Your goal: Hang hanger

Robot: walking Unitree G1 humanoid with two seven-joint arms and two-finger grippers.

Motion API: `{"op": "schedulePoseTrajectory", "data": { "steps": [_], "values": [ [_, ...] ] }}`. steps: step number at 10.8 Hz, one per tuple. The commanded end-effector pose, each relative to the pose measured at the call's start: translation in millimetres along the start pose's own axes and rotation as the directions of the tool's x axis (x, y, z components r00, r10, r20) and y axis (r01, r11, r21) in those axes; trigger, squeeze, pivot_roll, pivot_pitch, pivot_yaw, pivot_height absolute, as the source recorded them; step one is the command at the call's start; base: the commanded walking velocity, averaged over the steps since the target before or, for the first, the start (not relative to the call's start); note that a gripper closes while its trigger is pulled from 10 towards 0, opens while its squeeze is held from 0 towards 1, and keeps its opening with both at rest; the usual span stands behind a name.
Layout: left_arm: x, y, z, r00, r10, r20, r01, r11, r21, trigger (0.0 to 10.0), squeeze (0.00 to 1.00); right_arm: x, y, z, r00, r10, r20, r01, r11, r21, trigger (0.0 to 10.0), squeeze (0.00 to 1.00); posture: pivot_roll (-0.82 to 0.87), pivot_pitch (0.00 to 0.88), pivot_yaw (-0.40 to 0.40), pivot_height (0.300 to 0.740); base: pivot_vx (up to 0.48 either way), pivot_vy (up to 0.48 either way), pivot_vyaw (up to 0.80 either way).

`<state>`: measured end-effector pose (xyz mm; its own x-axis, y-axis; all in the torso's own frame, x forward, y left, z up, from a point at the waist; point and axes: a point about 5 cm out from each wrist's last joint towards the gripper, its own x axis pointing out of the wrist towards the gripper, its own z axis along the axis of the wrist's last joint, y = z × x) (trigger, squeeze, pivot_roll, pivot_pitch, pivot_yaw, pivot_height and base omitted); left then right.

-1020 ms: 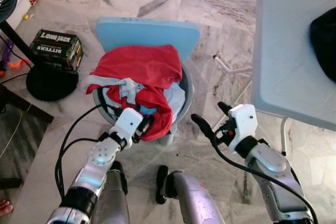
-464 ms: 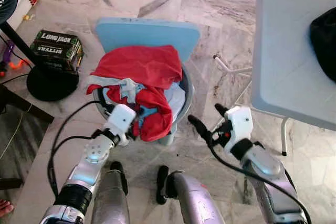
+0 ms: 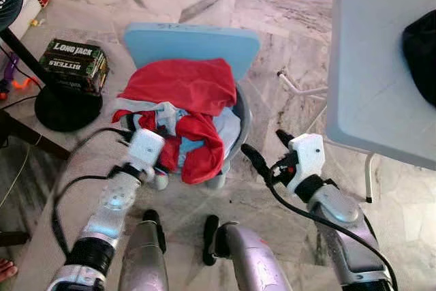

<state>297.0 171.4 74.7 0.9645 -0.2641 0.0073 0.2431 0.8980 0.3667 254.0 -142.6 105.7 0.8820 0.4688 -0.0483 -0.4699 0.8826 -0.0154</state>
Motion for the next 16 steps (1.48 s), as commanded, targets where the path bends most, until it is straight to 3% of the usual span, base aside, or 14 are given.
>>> {"op": "schedulePoseTrajectory", "data": {
  "steps": [1, 2, 3, 6, 7, 8, 9, 10, 11, 12, 14, 16],
  "values": [
    [-1.2, 6.5, 4, 0.998, 0.057, 0.036, -0.057, 0.998, -0.007, 0.0, 0.0, -3.8, -3.1, -10, 0.999, -0.023, -0.032, 0.024, 1.0, 0.016, 10.0, 0.0, -0.01, 0.255, -0.136, 0.74, 0.0, 0.0, 0.0],
    [-2.2, 18.7, 3, 0.986, 0.159, 0.038, -0.156, 0.984, -0.082, 0.0, 0.0, 2.2, -4.4, -7, 1.0, -0.012, -0.017, 0.012, 1.0, 0.014, 10.0, 0.0, 0.0, 0.25, -0.138, 0.74, 0.0, 0.0, 0.0],
    [-4.2, 22.7, 2, 0.98, 0.197, 0.037, -0.193, 0.977, -0.094, 0.0, 0.0, 6.0, -9.1, -4, 1.0, -0.029, -0.007, 0.029, 1.0, 0.011, 10.0, 0.0, 0.0, 0.244, -0.141, 0.74, 0.0, 0.0, 0.0],
    [-6.5, 29.1, 1, 0.976, 0.213, 0.041, -0.21, 0.976, -0.062, 0.0, 0.0, 8.4, -13.8, -5, 0.999, -0.049, -0.004, 0.049, 0.999, 0.009, 10.0, 0.0, 0.01, 0.227, -0.145, 0.74, 0.0, 0.0, 0.0],
    [-2.2, 21.6, 11, 0.988, 0.13, 0.082, -0.128, 0.991, -0.039, 3.2, 0.0, 8.6, -14.2, -6, 0.999, -0.05, -0.007, 0.05, 0.999, 0.002, 10.0, 0.0, 0.01, 0.225, -0.146, 0.74, 0.0, 0.0, 0.0],
    [-4.0, -5.2, 32, 0.976, -0.099, 0.196, 0.076, 0.99, 0.121, 10.0, 0.0, 9.3, -15.2, -8, 0.998, -0.054, -0.011, 0.054, 0.999, -0.004, 10.0, 0.0, 0.01, 0.225, -0.149, 0.74, 0.0, 0.0, 0.0],
    [-7.3, -13.4, 39, 0.962, -0.145, 0.233, 0.106, 0.979, 0.172, 10.0, 0.0, 8.4, -16.6, -10, 0.998, -0.058, -0.018, 0.058, 0.998, -0.007, 10.0, 0.0, 0.02, 0.226, -0.149, 0.74, 0.0, 0.0, 0.0],
    [-8.9, -16.6, 45, 0.954, -0.145, 0.262, 0.106, 0.982, 0.159, 10.0, 1.0, 6.5, -18.1, -12, 0.998, -0.061, -0.023, 0.061, 0.998, -0.009, 10.0, 0.0, 0.02, 0.225, -0.148, 0.74, 0.0, 0.0, 0.0],
    [-9.5, -22.4, 48, 0.941, -0.209, 0.265, 0.158, 0.967, 0.201, 10.0, 1.0, 6.0, -19.4, -13, 0.998, -0.064, -0.026, 0.064, 0.998, -0.011, 10.0, 0.0, 0.02, 0.224, -0.147, 0.74, 0.0, 0.0, 0.0],
    [-8.1, -25.3, 50, 0.94, -0.208, 0.272, 0.158, 0.968, 0.194, 10.0, 1.0, 6.8, -19.6, -13, 0.998, -0.065, -0.026, 0.064, 0.998, -0.014, 10.0, 0.0, 0.02, 0.223, -0.149, 0.74, 0.0, 0.0, 0.0],
    [-7.1, -48.5, 53, 0.921, -0.289, 0.261, 0.264, 0.956, 0.127, 10.0, 1.0, 7.0, -19.0, -13, 0.997, -0.069, -0.022, 0.069, 0.997, -0.02, 10.0, 0.0, 0.01, 0.221, -0.138, 0.74, 0.0, 0.0, 0.0],
    [-8.8, -65.8, 40, 0.912, -0.372, 0.173, 0.368, 0.928, 0.053, 10.0, 1.0, 5.0, -16.1, -16, 0.997, -0.068, -0.024, 0.067, 0.998, -0.017, 10.0, 0.0, 0.01, 0.223, -0.137, 0.74, 0.0, 0.0, 0.0]
  ]
}}
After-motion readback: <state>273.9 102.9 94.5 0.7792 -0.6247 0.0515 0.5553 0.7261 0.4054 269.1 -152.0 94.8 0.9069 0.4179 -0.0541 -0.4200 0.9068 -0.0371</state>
